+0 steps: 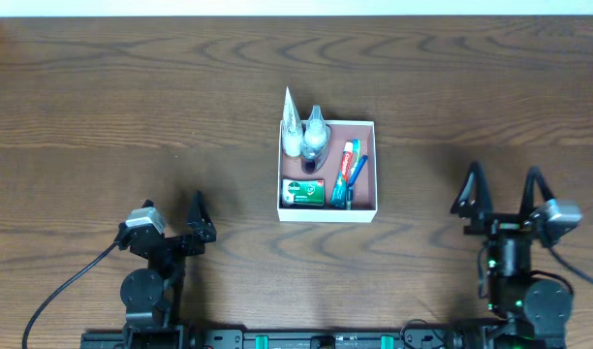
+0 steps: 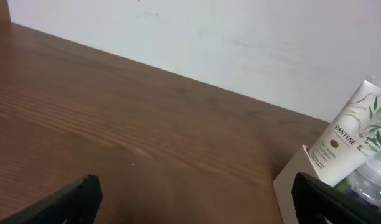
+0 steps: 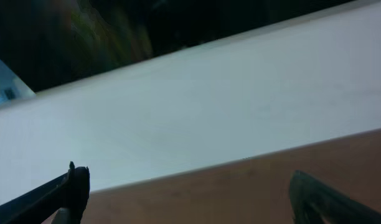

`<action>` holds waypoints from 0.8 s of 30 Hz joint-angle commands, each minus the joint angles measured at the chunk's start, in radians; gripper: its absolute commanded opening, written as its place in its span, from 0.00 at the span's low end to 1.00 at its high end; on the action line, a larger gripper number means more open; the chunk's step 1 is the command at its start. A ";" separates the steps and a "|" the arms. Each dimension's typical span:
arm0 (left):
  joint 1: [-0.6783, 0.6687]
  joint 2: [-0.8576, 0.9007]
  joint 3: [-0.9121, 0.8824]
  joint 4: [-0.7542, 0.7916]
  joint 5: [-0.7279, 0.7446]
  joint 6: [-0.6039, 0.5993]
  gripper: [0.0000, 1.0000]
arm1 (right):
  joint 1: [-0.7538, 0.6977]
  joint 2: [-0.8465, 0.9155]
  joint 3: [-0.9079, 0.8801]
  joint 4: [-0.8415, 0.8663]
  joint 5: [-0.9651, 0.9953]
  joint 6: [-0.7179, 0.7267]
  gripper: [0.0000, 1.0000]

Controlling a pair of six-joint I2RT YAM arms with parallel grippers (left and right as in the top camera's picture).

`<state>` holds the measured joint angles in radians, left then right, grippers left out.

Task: Pack container

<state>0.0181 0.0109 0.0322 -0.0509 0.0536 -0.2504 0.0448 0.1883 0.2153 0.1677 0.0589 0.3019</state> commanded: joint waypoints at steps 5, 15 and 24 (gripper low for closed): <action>0.005 -0.006 -0.028 -0.014 0.010 0.003 0.98 | 0.009 -0.168 -0.113 -0.044 -0.012 -0.099 0.99; 0.005 -0.006 -0.028 -0.014 0.010 0.003 0.98 | 0.009 -0.183 -0.197 -0.059 -0.137 -0.154 0.99; 0.005 -0.006 -0.028 -0.014 0.010 0.003 0.98 | 0.010 -0.183 -0.210 -0.120 -0.102 -0.151 0.99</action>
<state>0.0181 0.0109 0.0322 -0.0509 0.0540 -0.2504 0.0448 0.0143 0.0086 0.0658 -0.0490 0.1699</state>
